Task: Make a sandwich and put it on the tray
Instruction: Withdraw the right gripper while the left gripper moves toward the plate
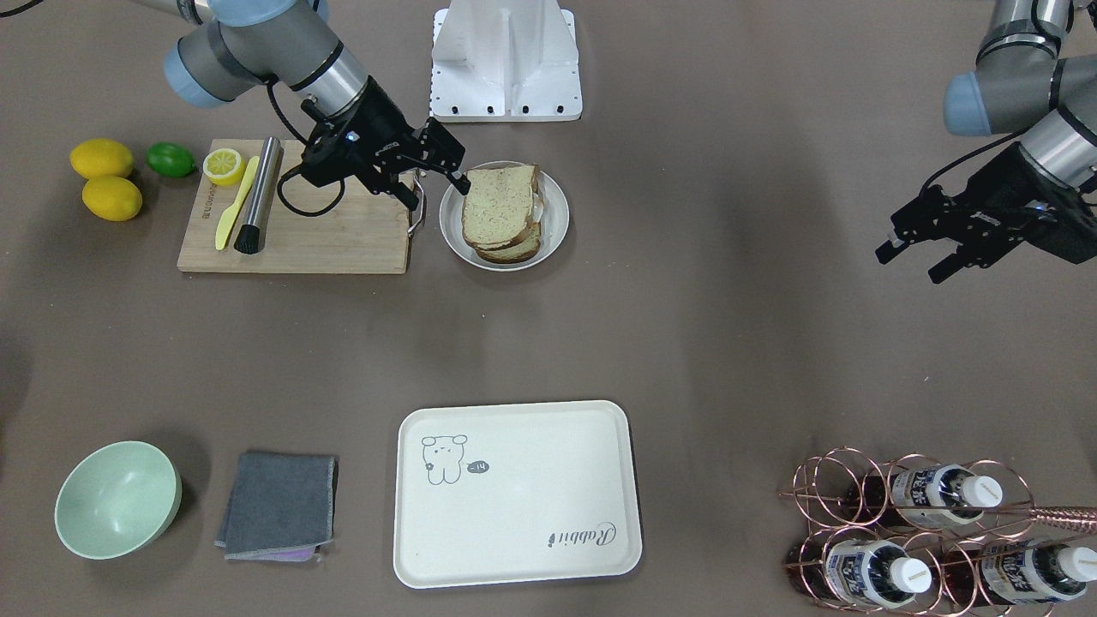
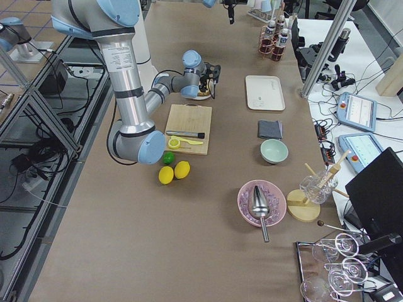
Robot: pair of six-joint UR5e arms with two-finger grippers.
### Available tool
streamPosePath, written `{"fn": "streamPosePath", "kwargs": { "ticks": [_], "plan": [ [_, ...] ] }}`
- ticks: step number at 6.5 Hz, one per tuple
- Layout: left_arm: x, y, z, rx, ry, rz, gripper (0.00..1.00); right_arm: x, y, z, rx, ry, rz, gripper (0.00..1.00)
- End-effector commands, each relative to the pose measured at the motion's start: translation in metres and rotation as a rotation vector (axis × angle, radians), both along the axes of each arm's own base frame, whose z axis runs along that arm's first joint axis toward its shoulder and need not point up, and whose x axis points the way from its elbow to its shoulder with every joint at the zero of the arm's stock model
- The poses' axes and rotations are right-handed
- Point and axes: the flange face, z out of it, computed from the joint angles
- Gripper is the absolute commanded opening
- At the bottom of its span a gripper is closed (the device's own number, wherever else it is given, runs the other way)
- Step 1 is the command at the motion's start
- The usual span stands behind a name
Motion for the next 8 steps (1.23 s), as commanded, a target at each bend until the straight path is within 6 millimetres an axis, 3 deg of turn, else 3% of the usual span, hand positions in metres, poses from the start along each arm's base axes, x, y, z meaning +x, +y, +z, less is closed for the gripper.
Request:
{"fn": "streamPosePath", "kwargs": {
  "ticks": [1, 3, 5, 7, 8],
  "plan": [
    [0.062, 0.015, -0.041, -0.019, 0.060, -0.017, 0.98, 0.063, -0.043, 0.032, -0.022, 0.038, -0.036, 1.00],
    [0.122, 0.049, -0.076, -0.037, 0.098, -0.041, 0.98, 0.105, -0.063, 0.057, 0.003, 0.070, -0.074, 1.00],
    [0.182, 0.100, -0.096, -0.051, 0.124, -0.065, 0.98, 0.128, -0.068, 0.088, 0.053, 0.122, -0.090, 1.00],
    [0.242, 0.155, -0.105, -0.015, 0.122, -0.077, 0.73, 0.133, -0.079, 0.099, 0.047, 0.138, -0.074, 1.00],
    [0.278, 0.183, -0.124, -0.019, 0.151, -0.089, 0.63, 0.133, -0.079, 0.099, 0.048, 0.137, -0.074, 1.00]
  ]
}}
